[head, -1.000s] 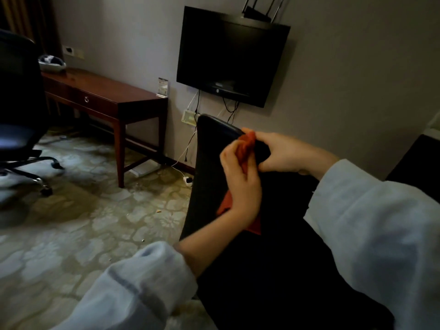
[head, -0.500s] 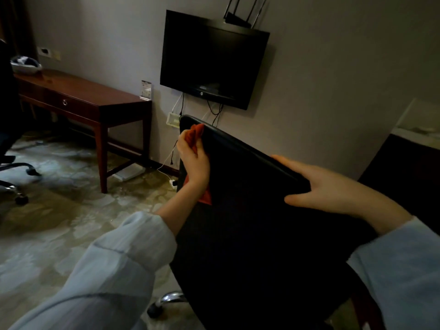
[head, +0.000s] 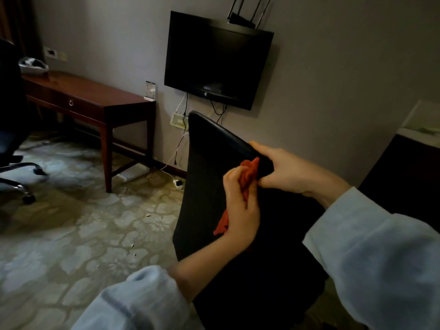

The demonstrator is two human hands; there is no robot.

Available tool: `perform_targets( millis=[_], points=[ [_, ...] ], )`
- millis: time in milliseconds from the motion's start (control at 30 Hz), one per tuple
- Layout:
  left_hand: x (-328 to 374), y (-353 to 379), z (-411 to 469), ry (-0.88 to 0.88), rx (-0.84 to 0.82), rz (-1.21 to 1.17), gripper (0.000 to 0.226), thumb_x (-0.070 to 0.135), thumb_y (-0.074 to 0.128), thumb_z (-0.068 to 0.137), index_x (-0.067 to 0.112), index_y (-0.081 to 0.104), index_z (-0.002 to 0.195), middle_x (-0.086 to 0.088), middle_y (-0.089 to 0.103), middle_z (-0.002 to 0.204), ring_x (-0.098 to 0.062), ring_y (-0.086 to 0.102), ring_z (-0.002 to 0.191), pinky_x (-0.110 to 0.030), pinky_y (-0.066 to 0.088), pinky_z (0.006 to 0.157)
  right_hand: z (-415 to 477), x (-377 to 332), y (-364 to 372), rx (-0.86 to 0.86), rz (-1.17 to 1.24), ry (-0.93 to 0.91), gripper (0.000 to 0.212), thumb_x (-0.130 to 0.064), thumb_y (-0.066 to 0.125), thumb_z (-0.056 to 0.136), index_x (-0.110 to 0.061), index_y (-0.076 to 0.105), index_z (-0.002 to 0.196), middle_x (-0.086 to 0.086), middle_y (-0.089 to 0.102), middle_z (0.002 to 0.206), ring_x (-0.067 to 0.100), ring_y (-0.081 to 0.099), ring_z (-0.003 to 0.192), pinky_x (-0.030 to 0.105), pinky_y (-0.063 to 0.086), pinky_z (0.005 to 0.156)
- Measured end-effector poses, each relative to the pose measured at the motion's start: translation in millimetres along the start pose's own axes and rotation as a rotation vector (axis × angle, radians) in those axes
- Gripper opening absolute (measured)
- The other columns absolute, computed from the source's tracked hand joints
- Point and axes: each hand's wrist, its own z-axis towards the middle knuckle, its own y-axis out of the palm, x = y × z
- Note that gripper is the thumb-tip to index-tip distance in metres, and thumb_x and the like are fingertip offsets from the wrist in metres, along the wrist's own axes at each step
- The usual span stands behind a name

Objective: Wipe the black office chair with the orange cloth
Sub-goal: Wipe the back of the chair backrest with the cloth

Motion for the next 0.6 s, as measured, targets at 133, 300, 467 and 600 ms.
perform_targets(
  millis=[133, 300, 467, 600],
  points=[
    [-11.9, 6.4, 27.4, -0.11, 0.157, -0.079, 0.031, 0.024, 0.047, 0.09, 0.045, 0.044, 0.113, -0.009, 0.051, 0.118, -0.02, 0.054, 0.113, -0.04, 0.045, 0.099, -5.7, 6.1, -1.9, -0.003, 0.031, 0.003, 0.089, 0.0, 0.064, 0.079, -0.033, 0.02, 0.149, 0.003, 0.058, 0.119, 0.021, 0.065, 0.093, 0.041, 0.055, 0.082],
    [-26.6, -1.9, 78.6, -0.236, 0.337, -0.037, 0.022, 0.023, 0.048, 0.094, 0.028, 0.047, 0.116, -0.009, 0.051, 0.124, -0.01, 0.055, 0.106, -0.018, 0.046, 0.088, -13.0, 4.6, -6.1, -0.048, 0.034, 0.005, 0.081, -0.004, 0.062, 0.082, -0.038, 0.024, 0.145, 0.006, 0.061, 0.112, 0.029, 0.066, 0.084, 0.045, 0.054, 0.075],
    [-48.2, -29.0, 108.4, -0.452, 0.337, 0.022, 0.024, 0.014, 0.044, 0.098, 0.015, 0.046, 0.122, -0.01, 0.048, 0.127, -0.01, 0.052, 0.107, -0.029, 0.046, 0.098, -13.3, 2.6, -6.1, -0.068, 0.046, 0.008, 0.083, -0.004, 0.062, 0.082, -0.039, 0.023, 0.146, 0.003, 0.059, 0.112, 0.023, 0.064, 0.082, 0.035, 0.053, 0.07],
    [-27.4, -10.4, 55.3, -0.45, 0.297, -0.009, 0.029, 0.015, 0.045, 0.098, 0.019, 0.044, 0.126, -0.003, 0.047, 0.124, 0.002, 0.051, 0.099, -0.01, 0.046, 0.077, -10.0, 6.4, -7.0, -0.048, 0.065, 0.033, 0.088, -0.003, 0.066, 0.079, -0.037, 0.022, 0.148, 0.002, 0.056, 0.122, 0.016, 0.062, 0.091, 0.021, 0.049, 0.072]
  ],
)
